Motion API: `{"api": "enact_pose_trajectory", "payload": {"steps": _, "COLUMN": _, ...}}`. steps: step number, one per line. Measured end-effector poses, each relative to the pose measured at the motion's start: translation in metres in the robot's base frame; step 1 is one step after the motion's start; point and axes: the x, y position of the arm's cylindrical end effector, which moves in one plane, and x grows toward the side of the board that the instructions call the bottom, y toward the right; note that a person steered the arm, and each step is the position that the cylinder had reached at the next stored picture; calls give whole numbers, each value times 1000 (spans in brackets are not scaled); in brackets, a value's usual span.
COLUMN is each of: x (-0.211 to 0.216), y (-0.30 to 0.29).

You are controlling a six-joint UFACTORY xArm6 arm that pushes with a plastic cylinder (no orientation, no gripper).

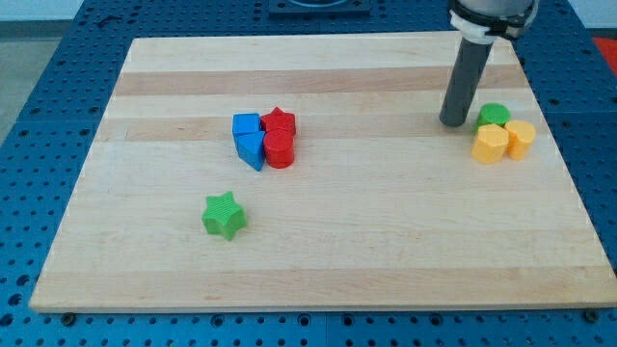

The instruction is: Slide the green star towards the right side of the board

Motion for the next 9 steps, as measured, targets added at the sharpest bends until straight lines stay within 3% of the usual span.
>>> {"api": "enact_pose_trajectory", "payload": {"steps": 3, "x": 11, "y": 6}}
{"api": "enact_pose_trajectory", "payload": {"steps": 5, "x": 31, "y": -26}}
{"api": "enact_pose_trajectory", "payload": {"steps": 7, "x": 111, "y": -33}}
{"api": "enact_pose_trajectory", "payload": {"steps": 9, "x": 198, "y": -137}}
